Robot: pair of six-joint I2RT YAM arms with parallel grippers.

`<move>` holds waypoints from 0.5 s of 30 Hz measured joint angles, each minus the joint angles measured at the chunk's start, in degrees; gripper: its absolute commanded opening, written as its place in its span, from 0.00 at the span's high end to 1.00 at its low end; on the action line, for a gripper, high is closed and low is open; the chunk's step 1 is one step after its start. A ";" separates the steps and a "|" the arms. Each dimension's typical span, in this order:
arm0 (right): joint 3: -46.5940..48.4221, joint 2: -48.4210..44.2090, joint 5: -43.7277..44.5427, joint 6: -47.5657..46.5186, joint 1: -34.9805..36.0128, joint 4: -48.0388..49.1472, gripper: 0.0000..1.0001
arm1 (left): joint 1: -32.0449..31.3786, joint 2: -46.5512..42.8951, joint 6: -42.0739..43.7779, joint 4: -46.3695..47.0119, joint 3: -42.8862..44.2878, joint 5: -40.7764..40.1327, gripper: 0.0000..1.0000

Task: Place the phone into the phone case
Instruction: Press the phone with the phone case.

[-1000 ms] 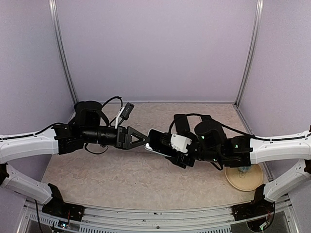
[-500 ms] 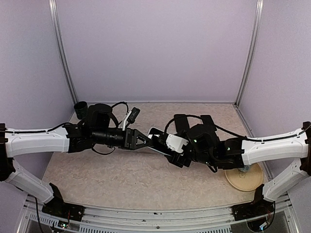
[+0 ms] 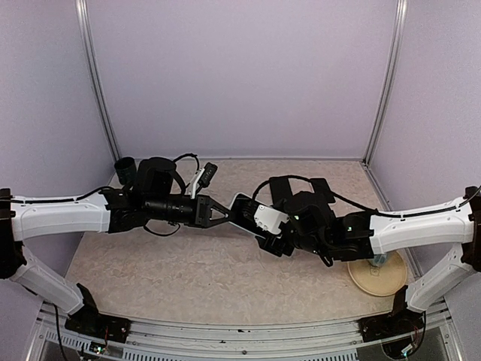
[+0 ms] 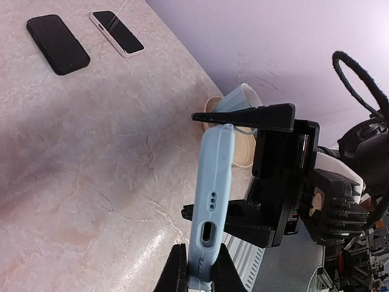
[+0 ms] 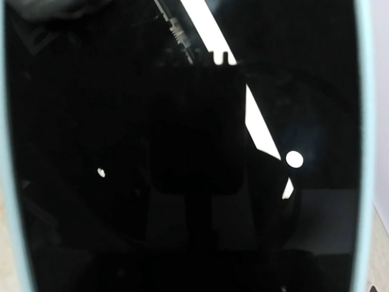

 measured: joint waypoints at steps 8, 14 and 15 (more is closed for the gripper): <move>0.22 0.39 0.94 0.07 0.00 -0.02 0.73 | -0.35 0.31 1.73 -2.45 1.55 -2.23 0.88; 0.31 0.39 1.40 0.04 0.07 0.61 0.74 | -0.28 -1.20 0.94 -1.79 0.42 -3.80 0.40; 0.31 0.39 1.44 0.20 0.07 0.68 0.74 | -0.15 -2.08 0.42 -1.36 -0.24 -4.07 0.39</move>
